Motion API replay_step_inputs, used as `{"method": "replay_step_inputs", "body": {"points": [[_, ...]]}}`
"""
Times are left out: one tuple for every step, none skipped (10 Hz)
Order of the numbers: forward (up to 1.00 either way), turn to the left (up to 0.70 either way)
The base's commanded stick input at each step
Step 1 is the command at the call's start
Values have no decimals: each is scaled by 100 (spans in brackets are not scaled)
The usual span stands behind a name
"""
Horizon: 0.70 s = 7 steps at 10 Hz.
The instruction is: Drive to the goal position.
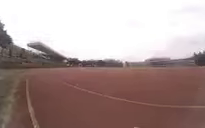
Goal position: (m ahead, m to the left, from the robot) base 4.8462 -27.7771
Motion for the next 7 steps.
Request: {"method": "replay_step_inputs", "body": {"points": [[0,-70],[0,-70],[0,-70],[0,-70],[0,-70],[0,-70],[0,-70]]}}
